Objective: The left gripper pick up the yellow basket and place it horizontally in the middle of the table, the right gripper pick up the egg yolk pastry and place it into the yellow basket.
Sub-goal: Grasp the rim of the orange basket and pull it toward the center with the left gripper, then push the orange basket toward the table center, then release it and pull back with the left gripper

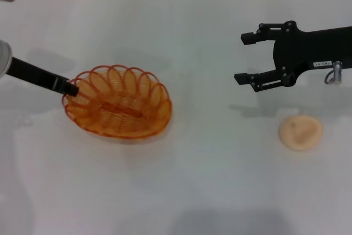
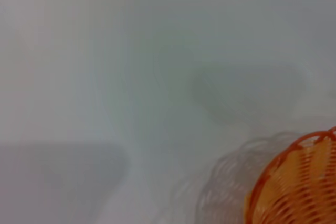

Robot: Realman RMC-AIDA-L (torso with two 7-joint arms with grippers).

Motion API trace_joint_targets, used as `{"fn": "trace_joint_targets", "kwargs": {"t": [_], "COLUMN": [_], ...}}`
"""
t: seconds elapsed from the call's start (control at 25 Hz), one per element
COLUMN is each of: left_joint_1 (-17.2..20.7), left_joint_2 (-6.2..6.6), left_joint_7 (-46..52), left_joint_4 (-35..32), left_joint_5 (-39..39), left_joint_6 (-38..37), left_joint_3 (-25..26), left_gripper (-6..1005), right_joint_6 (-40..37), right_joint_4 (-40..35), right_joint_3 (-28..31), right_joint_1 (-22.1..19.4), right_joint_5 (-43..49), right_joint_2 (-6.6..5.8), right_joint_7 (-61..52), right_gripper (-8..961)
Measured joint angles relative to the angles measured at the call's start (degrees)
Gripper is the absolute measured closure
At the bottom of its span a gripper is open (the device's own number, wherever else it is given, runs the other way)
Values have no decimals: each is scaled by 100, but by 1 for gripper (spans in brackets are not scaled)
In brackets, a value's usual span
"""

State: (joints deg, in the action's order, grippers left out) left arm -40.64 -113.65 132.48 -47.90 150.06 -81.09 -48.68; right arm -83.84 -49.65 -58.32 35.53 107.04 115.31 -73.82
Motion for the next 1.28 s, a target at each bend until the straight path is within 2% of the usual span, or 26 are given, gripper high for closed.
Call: {"fn": "trace_joint_targets", "kwargs": {"t": [0.32, 0.56, 0.92, 1.12, 1.28], "left_joint_1": [-14, -199, -433, -520, -651], "left_joint_2": [60, 57, -47, -146, -280], "left_joint_7": [220, 758, 2000, 2558, 2673], "left_joint_4": [-305, -308, -172, -149, 31], "left_joint_5": [-671, -705, -688, -673, -657], "left_joint_6": [-513, -762, -809, -685, -572], "left_joint_3": [49, 30, -33, -595, -729], "left_gripper": [933, 933, 934, 934, 935], "right_joint_6": [-56, -62, -73, -84, -101], "right_joint_4": [-65, -143, -157, -159, -159], "right_joint_3": [30, 23, 31, 26, 11], "right_joint_1": [-38, -38, -106, -109, -112], "right_joint_5": [0, 0, 1, 11, 39], "right_joint_2": [-6, -23, -24, -34, -39], "right_joint_7": [-19, 7, 267, 306, 340], "right_gripper": [113, 113, 113, 113, 113]}}
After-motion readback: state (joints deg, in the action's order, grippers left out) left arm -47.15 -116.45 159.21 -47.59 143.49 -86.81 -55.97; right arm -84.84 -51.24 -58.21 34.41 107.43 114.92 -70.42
